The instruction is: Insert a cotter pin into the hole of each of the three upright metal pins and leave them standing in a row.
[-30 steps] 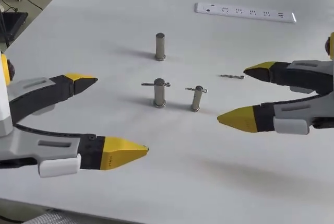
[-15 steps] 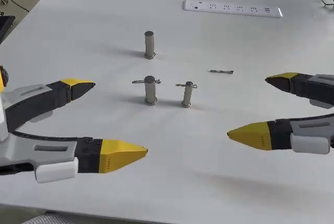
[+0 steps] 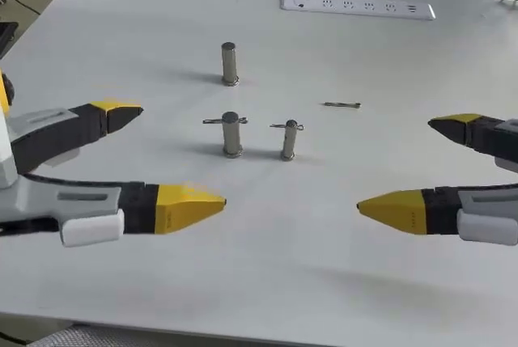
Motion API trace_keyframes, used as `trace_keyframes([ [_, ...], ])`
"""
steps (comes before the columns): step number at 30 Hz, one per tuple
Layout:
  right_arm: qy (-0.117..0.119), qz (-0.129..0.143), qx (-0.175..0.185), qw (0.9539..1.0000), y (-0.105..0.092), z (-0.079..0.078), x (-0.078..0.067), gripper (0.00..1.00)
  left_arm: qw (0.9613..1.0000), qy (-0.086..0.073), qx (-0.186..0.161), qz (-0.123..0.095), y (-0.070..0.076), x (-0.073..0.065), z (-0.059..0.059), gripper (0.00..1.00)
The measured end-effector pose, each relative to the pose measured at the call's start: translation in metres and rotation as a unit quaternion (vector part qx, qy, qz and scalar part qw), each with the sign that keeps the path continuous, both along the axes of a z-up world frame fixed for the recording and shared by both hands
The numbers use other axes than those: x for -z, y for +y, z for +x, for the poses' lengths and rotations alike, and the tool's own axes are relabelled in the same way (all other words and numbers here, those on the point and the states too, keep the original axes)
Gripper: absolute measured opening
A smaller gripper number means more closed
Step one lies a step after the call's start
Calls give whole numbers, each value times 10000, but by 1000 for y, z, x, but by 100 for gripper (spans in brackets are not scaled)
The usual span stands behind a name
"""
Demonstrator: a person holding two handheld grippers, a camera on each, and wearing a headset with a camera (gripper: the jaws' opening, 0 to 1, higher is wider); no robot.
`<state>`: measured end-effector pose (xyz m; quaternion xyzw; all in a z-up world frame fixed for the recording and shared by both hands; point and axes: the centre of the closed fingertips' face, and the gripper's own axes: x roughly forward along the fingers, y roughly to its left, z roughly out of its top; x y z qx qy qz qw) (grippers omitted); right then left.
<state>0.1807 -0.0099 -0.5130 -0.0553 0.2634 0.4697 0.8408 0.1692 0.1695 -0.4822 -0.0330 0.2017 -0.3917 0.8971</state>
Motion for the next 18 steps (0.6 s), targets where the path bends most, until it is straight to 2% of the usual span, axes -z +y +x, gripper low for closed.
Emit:
trace_keyframes([
  [4,29,93,20,10000,-1,-1,-2,93,9999,-139,11,88,4,-7,23,99],
  [7,61,103,48,9999,-4,0,0,94,9996,-257,-42,136,11,-12,44,99],
  [13,60,142,136,9998,-12,0,-1,94,9992,-315,-211,123,21,-14,92,99],
  [17,128,134,267,9995,-20,0,0,93,9985,-299,-447,57,25,-13,122,92],
  [18,109,116,286,9995,-22,0,0,93,9977,-459,-485,116,26,-15,128,90],
])
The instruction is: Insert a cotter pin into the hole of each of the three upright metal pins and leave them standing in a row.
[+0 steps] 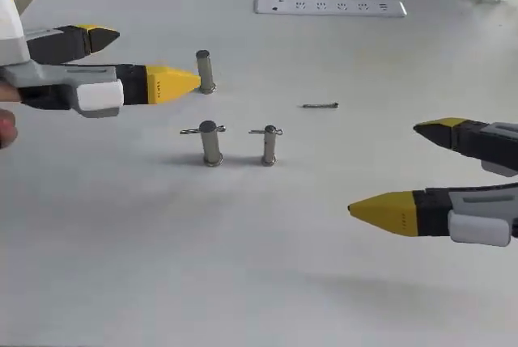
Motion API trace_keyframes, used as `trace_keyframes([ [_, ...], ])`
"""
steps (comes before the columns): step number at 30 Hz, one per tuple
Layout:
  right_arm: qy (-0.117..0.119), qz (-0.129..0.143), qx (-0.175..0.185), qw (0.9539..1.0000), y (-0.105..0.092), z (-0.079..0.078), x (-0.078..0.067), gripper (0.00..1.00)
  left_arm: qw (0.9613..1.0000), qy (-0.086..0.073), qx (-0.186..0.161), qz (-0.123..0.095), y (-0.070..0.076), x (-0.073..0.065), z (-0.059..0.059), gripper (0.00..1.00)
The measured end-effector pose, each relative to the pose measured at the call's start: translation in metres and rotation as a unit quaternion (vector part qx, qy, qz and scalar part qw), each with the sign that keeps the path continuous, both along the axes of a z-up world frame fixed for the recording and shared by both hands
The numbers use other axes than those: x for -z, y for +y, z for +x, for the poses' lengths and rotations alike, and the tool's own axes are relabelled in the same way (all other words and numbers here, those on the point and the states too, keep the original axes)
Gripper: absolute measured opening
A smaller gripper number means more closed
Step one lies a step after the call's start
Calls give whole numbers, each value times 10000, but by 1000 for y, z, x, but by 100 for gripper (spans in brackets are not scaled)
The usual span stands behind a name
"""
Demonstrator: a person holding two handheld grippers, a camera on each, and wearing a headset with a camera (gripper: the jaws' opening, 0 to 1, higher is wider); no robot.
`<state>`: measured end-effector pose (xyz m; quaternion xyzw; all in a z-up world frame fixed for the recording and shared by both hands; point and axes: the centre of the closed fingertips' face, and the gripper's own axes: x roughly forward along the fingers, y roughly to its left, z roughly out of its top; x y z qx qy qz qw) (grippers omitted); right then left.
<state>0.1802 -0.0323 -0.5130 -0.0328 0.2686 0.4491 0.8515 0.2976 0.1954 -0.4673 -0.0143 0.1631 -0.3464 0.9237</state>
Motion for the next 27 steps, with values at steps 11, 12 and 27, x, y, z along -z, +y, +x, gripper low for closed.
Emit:
trace_keyframes([
  [11,53,30,279,9996,-14,-11,2,91,9982,207,120,551,-9,39,43,71],
  [12,62,31,306,9995,-15,-14,2,91,9974,253,143,653,-14,44,42,68],
  [27,232,59,649,9976,-21,-34,11,90,9894,661,173,1284,-29,97,61,32],
])
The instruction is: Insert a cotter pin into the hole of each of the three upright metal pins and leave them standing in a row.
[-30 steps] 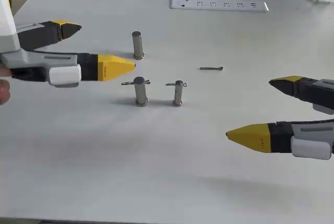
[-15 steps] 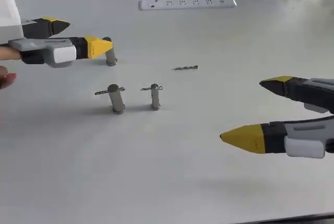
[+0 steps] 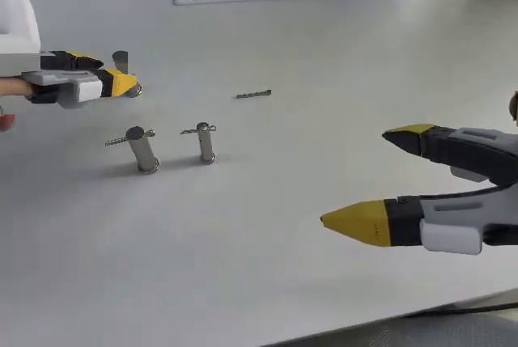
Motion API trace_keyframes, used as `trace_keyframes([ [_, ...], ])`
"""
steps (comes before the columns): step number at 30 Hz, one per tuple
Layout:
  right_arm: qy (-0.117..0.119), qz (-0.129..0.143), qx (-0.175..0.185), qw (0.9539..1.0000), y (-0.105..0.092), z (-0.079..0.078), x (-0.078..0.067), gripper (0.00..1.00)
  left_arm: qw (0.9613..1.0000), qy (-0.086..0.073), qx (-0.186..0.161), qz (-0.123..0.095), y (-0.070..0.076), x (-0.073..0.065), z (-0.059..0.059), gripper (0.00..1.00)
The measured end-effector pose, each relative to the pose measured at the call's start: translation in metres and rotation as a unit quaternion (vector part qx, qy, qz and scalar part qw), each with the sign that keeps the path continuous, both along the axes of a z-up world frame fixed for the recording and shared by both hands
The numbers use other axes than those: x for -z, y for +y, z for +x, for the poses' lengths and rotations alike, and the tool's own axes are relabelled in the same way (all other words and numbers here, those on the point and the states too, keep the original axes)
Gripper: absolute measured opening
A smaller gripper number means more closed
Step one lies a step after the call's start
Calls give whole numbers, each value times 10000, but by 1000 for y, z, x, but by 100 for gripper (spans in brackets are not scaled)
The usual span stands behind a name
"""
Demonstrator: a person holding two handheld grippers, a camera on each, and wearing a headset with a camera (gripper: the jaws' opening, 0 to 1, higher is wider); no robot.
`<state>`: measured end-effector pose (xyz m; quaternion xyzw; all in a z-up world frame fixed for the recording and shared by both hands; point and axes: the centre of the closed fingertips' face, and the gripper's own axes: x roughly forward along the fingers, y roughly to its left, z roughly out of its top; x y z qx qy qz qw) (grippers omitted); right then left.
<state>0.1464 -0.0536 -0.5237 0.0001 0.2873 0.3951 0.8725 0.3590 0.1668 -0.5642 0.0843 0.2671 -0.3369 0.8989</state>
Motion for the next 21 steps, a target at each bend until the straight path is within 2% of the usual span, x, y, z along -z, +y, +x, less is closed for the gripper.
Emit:
trace_keyframes([
  [4,35,6,26,10000,1,-1,0,90,9997,117,-165,-102,-2,5,5,25],
  [6,20,25,42,10000,2,-1,-1,90,9997,50,-219,-59,-2,5,7,23],
  [8,15,35,55,10000,2,-1,-2,90,9997,38,-228,-94,-4,5,11,20],
  [11,32,38,68,10000,3,-2,-1,90,9995,27,-255,-158,-5,3,11,16],
  [13,57,18,65,10000,3,-3,0,89,9997,-5,-225,-135,-7,2,11,12],
  [16,75,13,67,9999,2,-3,3,89,9998,16,-164,-81,-8,2,9,12],
  [18,82,14,67,9999,3,-4,3,89,9999,24,-129,-27,-3,5,18,12],
  [19,81,13,65,9999,3,-4,3,89,9999,39,-137,-34,-3,5,17,11],
  [21,79,22,64,9999,4,-4,2,89,10000,-30,-64,55,-2,5,17,11],
])
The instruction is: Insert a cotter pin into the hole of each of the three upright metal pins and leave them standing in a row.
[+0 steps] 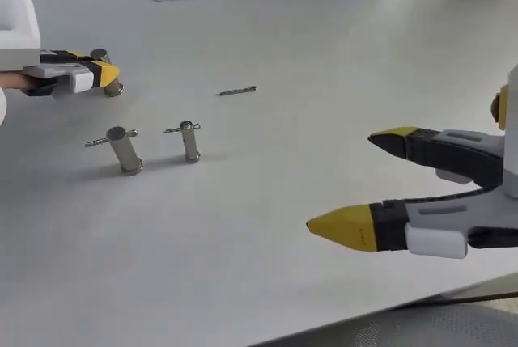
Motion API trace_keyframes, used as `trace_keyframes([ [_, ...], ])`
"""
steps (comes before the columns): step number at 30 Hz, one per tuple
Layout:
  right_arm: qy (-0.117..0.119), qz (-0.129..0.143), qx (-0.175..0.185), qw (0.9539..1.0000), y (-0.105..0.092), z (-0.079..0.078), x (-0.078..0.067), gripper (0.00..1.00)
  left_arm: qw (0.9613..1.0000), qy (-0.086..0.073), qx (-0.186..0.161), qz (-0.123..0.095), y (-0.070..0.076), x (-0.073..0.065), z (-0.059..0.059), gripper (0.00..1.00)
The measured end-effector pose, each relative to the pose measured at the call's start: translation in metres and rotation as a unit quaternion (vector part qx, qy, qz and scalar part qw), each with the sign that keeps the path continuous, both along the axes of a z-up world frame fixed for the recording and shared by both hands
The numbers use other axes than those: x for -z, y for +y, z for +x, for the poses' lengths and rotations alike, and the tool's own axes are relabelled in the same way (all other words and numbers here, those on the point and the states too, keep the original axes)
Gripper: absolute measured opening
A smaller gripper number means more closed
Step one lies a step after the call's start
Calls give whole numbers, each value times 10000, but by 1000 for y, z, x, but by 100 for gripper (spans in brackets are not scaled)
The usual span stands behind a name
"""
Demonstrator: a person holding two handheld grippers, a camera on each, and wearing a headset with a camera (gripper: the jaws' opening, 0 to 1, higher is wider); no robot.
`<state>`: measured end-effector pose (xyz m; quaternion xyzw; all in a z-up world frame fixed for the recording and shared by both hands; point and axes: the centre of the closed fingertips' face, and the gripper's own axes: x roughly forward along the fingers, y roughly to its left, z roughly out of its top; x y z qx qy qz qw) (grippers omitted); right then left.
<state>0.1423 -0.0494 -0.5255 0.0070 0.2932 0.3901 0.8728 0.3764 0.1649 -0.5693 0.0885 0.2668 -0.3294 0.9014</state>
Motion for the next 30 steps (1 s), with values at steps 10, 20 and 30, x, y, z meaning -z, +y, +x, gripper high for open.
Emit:
trace_keyframes([
  [10,-36,8,21,10000,-1,-1,-4,88,9997,-218,-105,-101,6,-32,6,10],
  [20,-103,74,75,9999,-4,-1,-8,88,9953,-683,680,-65,-17,-108,-21,10],
  [30,-128,127,-33,9998,-1,-6,-8,88,9862,-927,1360,-185,-53,-145,-75,10],
])
